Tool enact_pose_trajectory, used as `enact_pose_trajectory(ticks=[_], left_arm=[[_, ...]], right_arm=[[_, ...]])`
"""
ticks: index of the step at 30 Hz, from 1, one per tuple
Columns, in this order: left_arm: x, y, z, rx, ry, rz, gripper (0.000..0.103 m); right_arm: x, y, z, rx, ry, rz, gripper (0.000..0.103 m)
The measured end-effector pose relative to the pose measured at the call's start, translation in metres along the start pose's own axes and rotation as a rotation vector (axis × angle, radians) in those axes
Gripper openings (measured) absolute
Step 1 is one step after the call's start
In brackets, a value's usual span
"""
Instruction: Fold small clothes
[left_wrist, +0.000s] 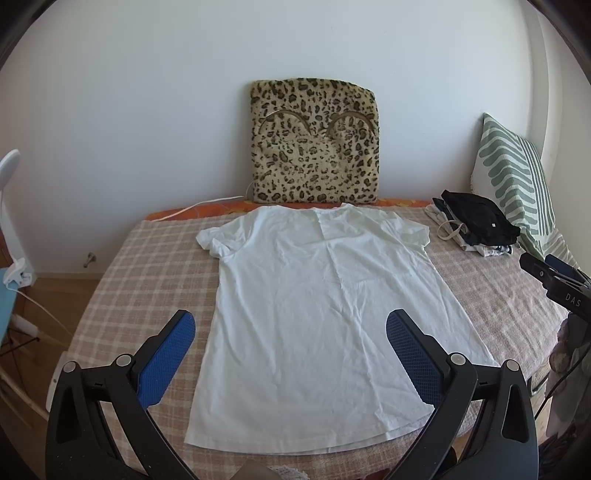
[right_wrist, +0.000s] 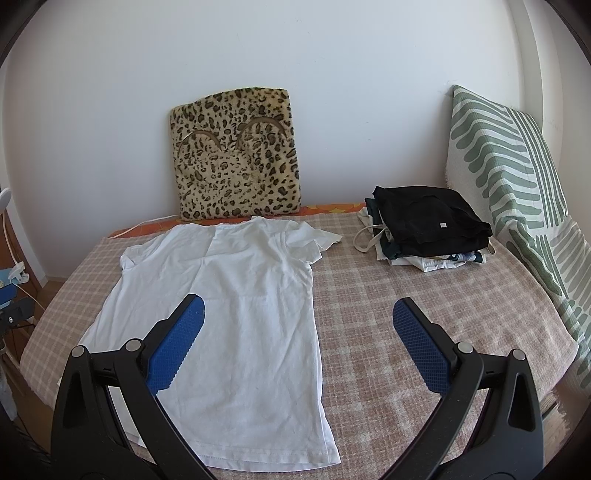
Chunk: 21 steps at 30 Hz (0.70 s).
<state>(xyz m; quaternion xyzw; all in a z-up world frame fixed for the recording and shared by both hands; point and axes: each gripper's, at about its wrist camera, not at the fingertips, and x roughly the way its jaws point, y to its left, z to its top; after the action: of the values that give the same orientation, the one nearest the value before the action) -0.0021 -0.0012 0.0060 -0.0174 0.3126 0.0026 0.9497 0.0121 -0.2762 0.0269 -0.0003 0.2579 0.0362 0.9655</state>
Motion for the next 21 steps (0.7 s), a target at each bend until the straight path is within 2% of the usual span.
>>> enact_pose_trajectory(ticks=[10,16,21], left_arm=[[0.001,0.008,-0.004,-0.016,0.017,0.006,0.103],[0.008,0.024,-0.009,-0.058,0.08,-0.034,0.103],[0.011,0.037,-0.016,-0.075,0.098,-0.036,0.103]], right_arm=[[0.001,0.009,0.001,0.007,-0.003,0.013,0.103],[0.006,0.022,0.006,0.0,-0.007,0.028,0.103],[0.011,0.039,0.01,-0.014,-0.011,0.048,0.103]])
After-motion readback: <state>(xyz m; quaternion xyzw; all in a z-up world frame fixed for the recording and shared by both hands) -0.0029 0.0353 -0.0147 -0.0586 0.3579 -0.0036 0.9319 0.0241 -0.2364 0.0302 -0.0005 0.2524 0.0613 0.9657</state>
